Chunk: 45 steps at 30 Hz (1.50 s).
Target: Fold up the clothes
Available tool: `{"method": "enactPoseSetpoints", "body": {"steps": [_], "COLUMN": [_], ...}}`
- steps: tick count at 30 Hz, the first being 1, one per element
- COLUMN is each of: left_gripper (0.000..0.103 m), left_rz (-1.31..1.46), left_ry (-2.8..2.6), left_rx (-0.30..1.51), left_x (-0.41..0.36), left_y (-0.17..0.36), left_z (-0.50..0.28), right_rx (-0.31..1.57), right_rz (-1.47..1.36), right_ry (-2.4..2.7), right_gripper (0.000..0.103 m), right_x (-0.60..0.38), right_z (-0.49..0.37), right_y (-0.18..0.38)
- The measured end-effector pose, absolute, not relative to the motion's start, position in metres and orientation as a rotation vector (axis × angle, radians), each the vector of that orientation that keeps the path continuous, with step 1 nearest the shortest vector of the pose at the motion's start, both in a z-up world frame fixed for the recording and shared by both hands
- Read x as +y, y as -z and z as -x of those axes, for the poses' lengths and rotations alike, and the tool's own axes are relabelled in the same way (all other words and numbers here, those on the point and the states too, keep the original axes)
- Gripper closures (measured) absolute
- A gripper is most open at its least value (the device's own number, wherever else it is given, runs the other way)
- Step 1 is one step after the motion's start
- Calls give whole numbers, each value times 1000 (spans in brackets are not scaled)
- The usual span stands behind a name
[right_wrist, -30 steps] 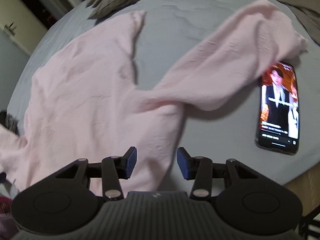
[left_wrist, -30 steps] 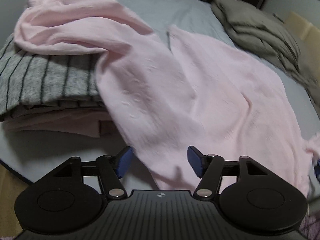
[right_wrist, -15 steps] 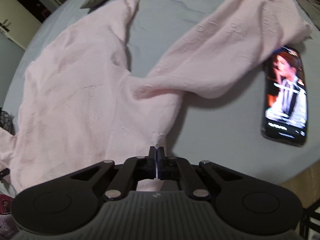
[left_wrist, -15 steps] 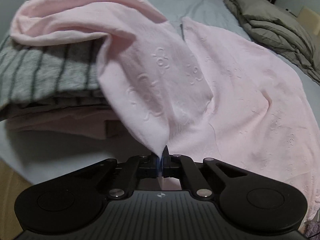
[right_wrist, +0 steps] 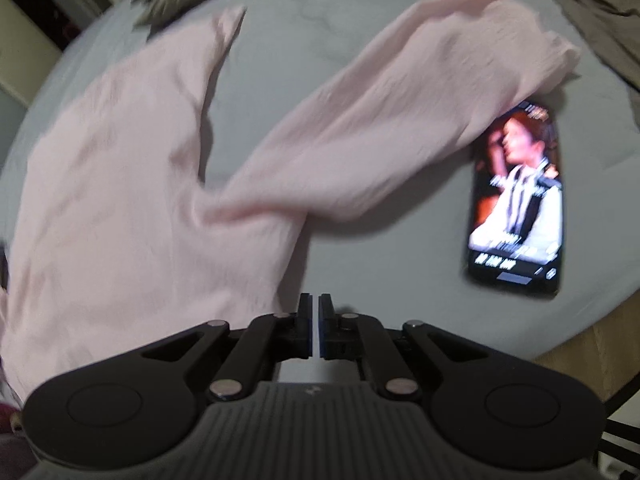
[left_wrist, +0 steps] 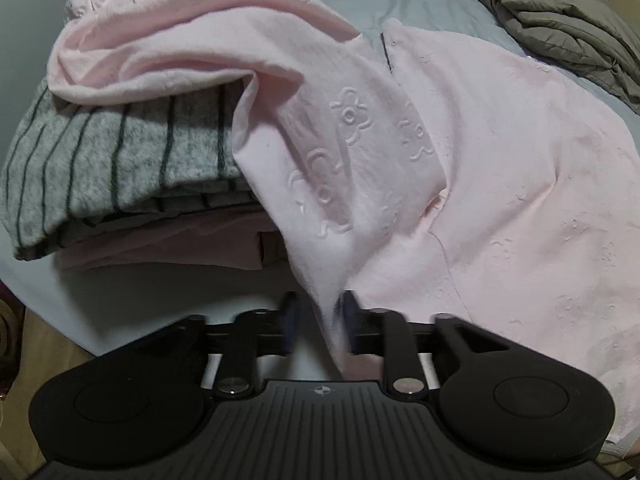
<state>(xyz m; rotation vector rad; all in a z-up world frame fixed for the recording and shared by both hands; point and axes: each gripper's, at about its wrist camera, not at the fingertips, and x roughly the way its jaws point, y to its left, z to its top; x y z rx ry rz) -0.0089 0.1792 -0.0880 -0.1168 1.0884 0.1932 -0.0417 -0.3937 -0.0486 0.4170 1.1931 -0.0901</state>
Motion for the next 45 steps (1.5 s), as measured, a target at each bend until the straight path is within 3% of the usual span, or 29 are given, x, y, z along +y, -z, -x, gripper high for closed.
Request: {"method": "enactPoseSetpoints", "body": {"steps": [1,5,7,8,9,16,24,26,28,29,30,34,45], "left_gripper": [56,54,54,54,54,54,54,54,54,54,54,54,54], "left_rz": [118,93,64,51,41,26,42,47,53,56,59,70,160], "left_ry": [-179,-97,-48,-25,-1,96,126,136,145,150,155,175,198], "left_rx": [1082,1046,1018,1003,989,977,1004,1008,1012,1014,1016,1020,993], "left_x": [176,159,145,138,131,93,78,74,70,68,66,57,61], "left_y": [84,64,54,50,46,35,35,35,35,34,34,32,18], "left_z": [10,14,12,10,9,-9,-15,-18,-20,-22,-23,-27,-15], "right_rx": [1166,1053,996,970,944,858,921,928,924,922,922,883,766], "right_rz": [-442,-494,-517,-533,-552,-589,-695,-731,-757,-754,-745,-736,-766], "right_ry": [107,182,227,245,264,416,507,496,465,450,430,356,84], "right_gripper": [97,92,80,58,55,56,55,56,72,92,95,101,101], "right_x": [-402,-440,-460,-470,-480,-540,-595,-597,-596,-593,-589,-571,-484], "right_z": [41,27,19,17,14,-12,-30,-34,-38,-39,-40,-39,-27], "right_y": [43,17,4,0,-3,-4,37,46,49,48,46,25,-54]}}
